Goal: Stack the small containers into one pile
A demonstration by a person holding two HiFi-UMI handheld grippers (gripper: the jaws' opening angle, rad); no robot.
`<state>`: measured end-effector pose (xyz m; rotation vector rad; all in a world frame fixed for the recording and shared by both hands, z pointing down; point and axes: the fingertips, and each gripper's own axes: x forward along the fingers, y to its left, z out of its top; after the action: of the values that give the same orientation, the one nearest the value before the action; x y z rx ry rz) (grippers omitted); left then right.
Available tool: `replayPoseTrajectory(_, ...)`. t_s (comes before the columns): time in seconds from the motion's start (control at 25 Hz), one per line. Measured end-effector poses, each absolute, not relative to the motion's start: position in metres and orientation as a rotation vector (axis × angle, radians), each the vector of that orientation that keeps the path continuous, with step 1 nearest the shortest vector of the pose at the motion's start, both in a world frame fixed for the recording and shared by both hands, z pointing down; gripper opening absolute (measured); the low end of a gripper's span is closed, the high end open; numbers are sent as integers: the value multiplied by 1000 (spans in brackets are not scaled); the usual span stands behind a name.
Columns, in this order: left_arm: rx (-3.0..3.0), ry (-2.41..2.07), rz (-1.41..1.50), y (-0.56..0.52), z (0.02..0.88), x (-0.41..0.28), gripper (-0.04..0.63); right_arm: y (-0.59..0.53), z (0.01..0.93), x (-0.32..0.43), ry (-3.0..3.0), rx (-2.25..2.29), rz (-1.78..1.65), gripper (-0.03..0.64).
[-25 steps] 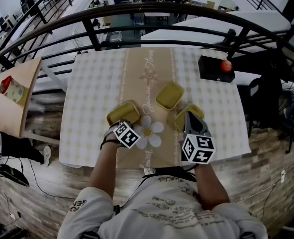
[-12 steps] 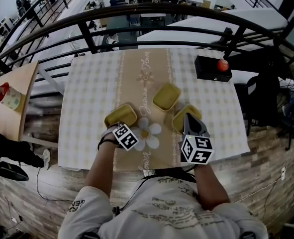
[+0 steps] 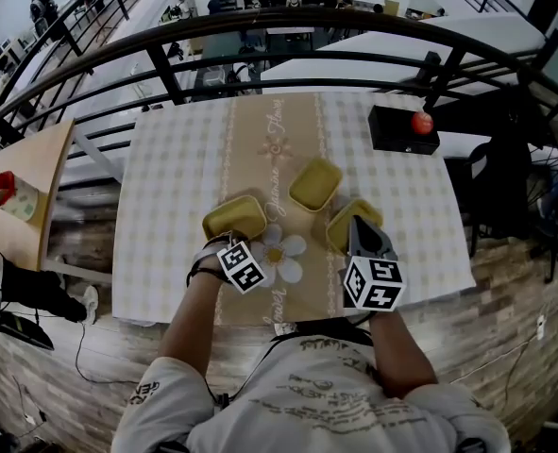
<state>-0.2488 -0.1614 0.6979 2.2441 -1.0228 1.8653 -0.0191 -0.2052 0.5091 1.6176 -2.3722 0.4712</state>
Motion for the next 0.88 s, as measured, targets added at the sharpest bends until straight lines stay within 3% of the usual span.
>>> replayPoseTrajectory(0.88, 2566, -561, 2018, -130, 692, -144, 18, -206, 514, 12, -2314, 1697, 510, 0)
